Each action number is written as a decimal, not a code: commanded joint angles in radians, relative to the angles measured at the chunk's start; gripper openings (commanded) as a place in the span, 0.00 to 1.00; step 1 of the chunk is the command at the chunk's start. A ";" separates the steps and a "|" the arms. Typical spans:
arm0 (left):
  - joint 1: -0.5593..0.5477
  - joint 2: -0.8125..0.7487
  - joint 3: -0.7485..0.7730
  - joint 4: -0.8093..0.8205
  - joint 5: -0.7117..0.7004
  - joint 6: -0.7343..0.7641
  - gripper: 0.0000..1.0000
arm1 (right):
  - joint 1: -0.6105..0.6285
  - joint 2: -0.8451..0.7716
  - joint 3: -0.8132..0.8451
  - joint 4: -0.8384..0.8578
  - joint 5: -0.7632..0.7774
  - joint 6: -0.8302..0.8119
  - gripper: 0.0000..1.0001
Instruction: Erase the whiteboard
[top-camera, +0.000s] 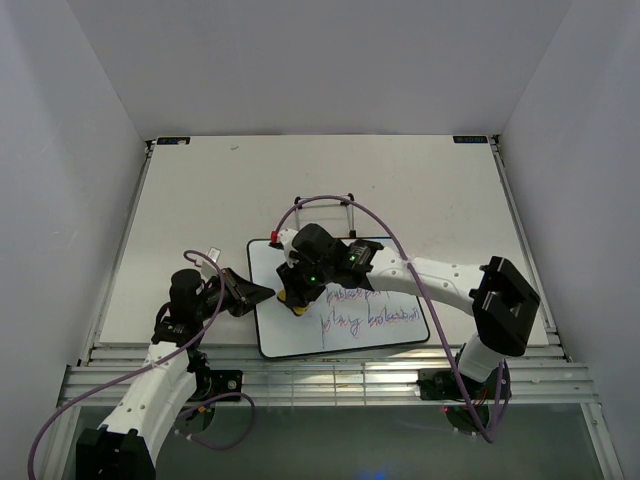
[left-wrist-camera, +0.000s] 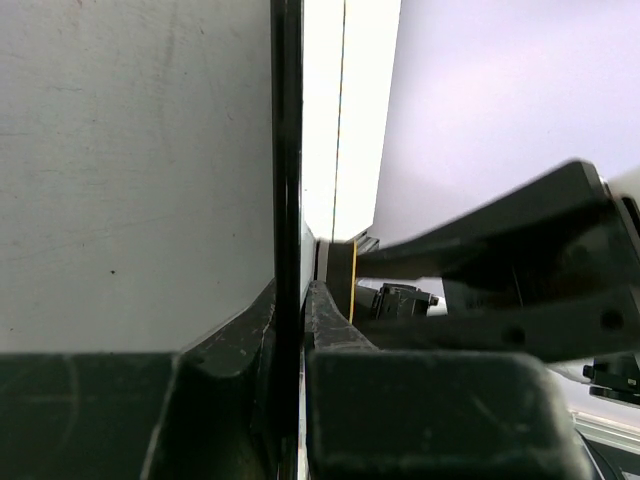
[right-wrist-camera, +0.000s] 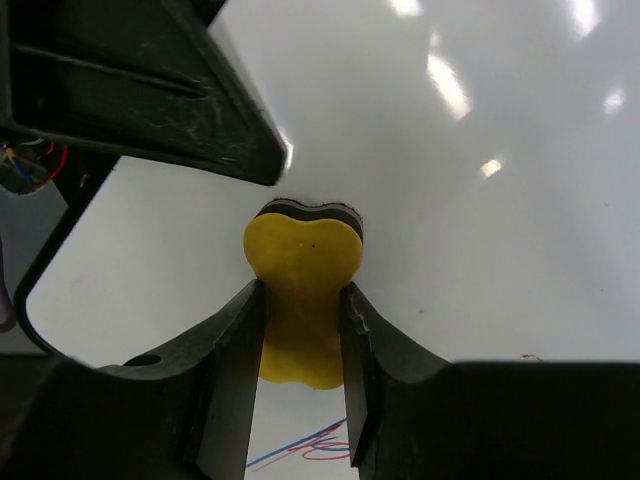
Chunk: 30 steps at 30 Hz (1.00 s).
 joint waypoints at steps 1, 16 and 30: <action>0.006 -0.002 0.015 0.008 -0.053 0.031 0.00 | 0.051 0.059 0.036 -0.007 -0.089 -0.024 0.16; 0.003 -0.016 0.014 0.008 -0.039 0.025 0.00 | -0.035 0.115 0.084 -0.119 0.187 0.000 0.16; 0.000 -0.019 0.018 0.005 -0.049 0.020 0.00 | 0.073 0.017 -0.011 -0.029 -0.066 0.024 0.16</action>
